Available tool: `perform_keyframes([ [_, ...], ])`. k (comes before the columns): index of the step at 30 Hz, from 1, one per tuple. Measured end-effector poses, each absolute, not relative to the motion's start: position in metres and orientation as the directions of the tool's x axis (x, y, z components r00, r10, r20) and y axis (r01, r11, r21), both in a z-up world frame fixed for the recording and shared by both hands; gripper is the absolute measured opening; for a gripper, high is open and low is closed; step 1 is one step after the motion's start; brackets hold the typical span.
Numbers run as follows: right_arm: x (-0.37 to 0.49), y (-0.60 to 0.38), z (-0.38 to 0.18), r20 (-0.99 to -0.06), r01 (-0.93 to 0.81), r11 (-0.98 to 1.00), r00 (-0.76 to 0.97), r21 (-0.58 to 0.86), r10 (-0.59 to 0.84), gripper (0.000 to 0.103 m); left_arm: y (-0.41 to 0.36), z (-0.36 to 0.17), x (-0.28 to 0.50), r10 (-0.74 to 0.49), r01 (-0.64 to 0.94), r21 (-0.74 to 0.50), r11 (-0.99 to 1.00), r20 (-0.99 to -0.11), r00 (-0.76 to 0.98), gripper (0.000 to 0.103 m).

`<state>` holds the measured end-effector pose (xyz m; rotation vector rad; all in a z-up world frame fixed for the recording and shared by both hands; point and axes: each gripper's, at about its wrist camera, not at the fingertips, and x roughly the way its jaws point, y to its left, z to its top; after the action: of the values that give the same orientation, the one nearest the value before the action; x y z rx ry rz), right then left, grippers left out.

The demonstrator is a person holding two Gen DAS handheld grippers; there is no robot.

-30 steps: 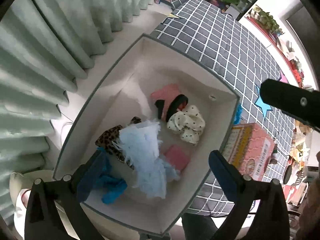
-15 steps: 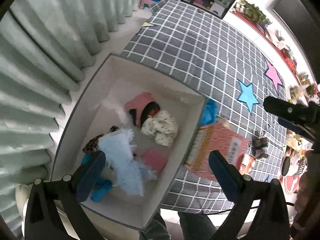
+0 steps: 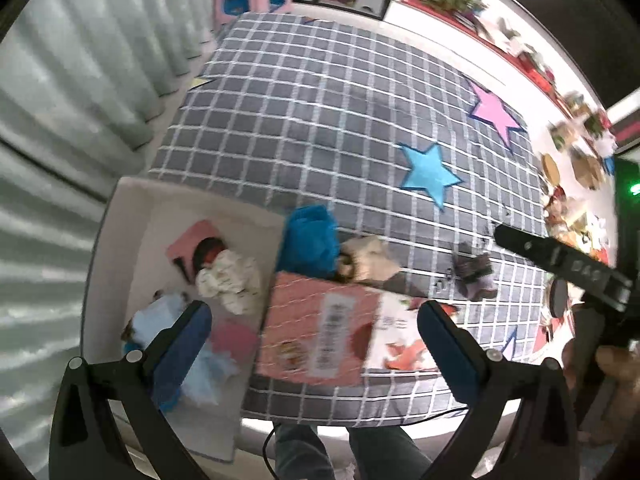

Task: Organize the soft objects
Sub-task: 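Move both tools back toward the remaining items on the bed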

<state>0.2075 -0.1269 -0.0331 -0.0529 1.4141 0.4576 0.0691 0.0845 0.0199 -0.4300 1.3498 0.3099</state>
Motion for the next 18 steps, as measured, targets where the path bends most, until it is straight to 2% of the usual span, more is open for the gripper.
perform_keyframes([
  [10, 0.228, -0.221, -0.086, -0.983, -0.169, 0.971, 0.033, 0.171, 0.179, 0.103, 0.041, 0.004, 0.126, -0.055, -0.360, -0.108, 0.927, -0.986, 0.155, 0.103],
  [18, 0.225, -0.240, -0.130, -0.984, -0.156, 0.972, -0.041, 0.176, 0.172, 0.103, 0.010, -0.037, 0.159, -0.073, -0.317, -0.084, 0.945, -0.996, 0.049, 0.103],
])
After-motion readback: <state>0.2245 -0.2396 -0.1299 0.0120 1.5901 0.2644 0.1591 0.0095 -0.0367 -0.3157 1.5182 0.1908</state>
